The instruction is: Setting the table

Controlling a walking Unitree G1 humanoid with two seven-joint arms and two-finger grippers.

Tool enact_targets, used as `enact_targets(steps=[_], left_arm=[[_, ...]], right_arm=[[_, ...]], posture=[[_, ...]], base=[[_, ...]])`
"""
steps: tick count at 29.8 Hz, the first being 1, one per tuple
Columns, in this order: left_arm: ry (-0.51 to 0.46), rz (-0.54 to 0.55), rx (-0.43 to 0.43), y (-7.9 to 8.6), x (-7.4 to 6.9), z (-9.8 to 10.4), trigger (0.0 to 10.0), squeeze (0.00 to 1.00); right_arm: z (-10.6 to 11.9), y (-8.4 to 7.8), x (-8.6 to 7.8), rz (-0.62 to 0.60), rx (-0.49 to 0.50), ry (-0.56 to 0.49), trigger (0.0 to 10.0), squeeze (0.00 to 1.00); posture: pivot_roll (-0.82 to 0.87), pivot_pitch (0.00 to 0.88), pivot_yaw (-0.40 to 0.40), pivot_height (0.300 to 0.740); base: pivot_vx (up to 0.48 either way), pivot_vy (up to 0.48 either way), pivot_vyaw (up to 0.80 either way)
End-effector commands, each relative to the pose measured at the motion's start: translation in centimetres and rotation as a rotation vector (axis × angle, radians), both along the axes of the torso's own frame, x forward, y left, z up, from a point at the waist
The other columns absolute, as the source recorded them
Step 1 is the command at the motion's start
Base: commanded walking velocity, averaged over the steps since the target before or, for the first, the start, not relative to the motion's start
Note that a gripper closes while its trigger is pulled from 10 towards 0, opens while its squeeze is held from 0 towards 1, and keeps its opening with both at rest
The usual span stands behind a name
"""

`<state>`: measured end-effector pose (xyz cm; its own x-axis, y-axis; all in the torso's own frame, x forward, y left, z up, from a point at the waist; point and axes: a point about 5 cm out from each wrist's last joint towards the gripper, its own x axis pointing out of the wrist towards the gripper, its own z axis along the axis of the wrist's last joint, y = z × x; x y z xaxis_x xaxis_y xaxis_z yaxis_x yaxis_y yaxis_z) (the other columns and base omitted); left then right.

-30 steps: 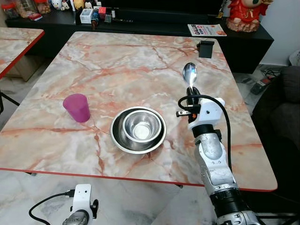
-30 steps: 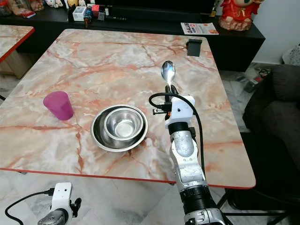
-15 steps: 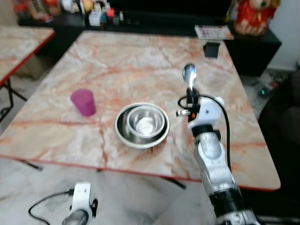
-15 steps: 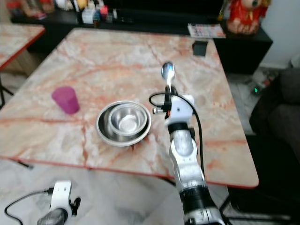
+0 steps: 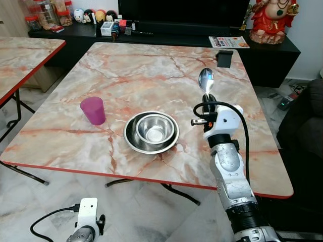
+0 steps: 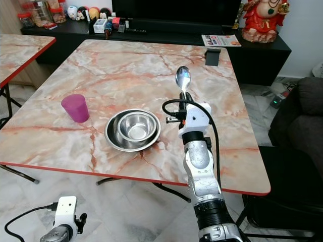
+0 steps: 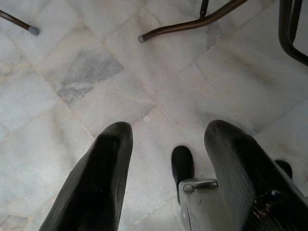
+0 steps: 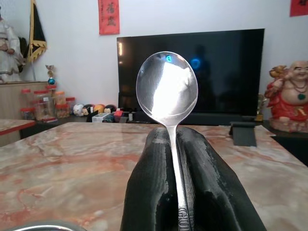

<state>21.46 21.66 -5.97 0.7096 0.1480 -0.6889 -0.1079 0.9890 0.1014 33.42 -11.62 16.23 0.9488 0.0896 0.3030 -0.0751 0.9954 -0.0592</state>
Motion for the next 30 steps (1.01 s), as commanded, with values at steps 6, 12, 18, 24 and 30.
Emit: enact_targets(steps=[6,12,18,24,30], left_arm=[[0.014,0.013,-0.003,0.11,-0.43,-0.25,10.0,0.00],[0.014,0.013,-0.004,0.08,-0.42,-0.25,10.0,0.00],[0.010,0.010,-0.009,0.04,-0.36,-0.22,10.0,0.00],[0.016,0.014,-0.021,0.00,-0.41,-0.27,10.0,0.00],[0.024,0.022,-0.035,-0.01,-0.52,-0.37,10.0,0.00]], right_arm=[[-0.12,0.13,0.07,0.011,0.019,0.011,10.0,0.00],[-0.07,0.07,0.05,0.009,0.012,0.003,10.0,0.00],[-0.08,0.10,0.04,0.009,0.013,0.003,10.0,0.00],[-0.14,0.09,0.07,0.006,0.018,0.005,10.0,0.00],[-0.32,0.02,0.13,0.001,0.022,0.021,10.0,0.00]], posture=[[-0.01,0.122,-0.015,0.740],[-0.01,0.123,-0.015,0.740],[-0.01,0.123,-0.015,0.740],[-0.01,0.123,-0.014,0.740],[-0.01,0.122,-0.012,0.740]], base=[[0.249,0.000,-0.24],[0.261,0.000,0.00],[0.089,0.000,0.00],[0.000,0.000,0.00],[0.000,0.000,0.00]])
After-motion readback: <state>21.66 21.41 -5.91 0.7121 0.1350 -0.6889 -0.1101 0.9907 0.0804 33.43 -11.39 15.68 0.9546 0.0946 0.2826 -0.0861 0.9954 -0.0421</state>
